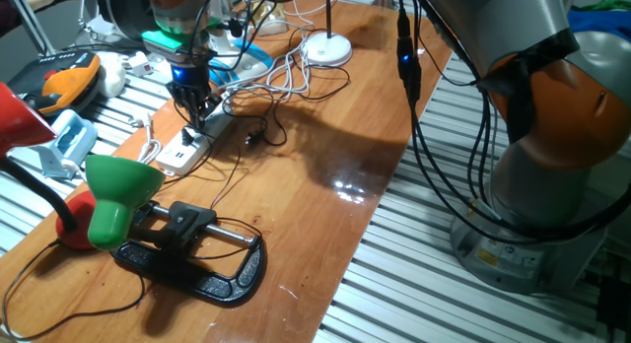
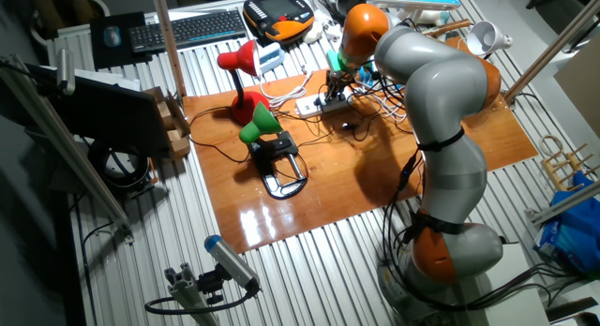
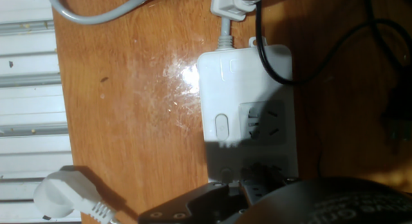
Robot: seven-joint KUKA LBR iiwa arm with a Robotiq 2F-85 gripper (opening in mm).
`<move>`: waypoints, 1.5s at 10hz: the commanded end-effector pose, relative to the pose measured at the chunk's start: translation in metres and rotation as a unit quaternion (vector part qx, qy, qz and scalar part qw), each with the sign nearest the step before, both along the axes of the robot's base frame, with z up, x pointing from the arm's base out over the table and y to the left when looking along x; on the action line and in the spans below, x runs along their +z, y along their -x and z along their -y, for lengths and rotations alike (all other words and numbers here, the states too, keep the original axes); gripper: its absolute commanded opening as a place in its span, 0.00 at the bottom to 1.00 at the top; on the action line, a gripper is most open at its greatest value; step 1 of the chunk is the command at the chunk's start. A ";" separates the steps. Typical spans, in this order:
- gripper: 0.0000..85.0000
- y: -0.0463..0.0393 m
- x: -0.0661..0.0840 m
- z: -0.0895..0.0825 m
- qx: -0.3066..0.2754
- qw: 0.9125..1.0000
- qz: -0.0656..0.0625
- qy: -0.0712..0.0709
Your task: Plug in the power cord of the desk lamp, turn on the socket, and light up the desk lamp
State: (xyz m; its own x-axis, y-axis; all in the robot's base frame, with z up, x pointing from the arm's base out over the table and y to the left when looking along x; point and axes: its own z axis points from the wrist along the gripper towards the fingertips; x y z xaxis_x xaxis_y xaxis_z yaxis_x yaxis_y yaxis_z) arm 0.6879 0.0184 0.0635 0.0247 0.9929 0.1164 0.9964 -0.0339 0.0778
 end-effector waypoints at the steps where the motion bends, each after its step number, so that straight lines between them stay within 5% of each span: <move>1: 0.00 0.0000 0.000 0.000 0.001 1.000 0.000 0.001; 9: 0.00 0.0003 -0.004 0.000 0.006 1.000 -0.002 -0.001; 15: 0.00 0.0001 -0.003 -0.001 0.007 1.000 0.009 0.000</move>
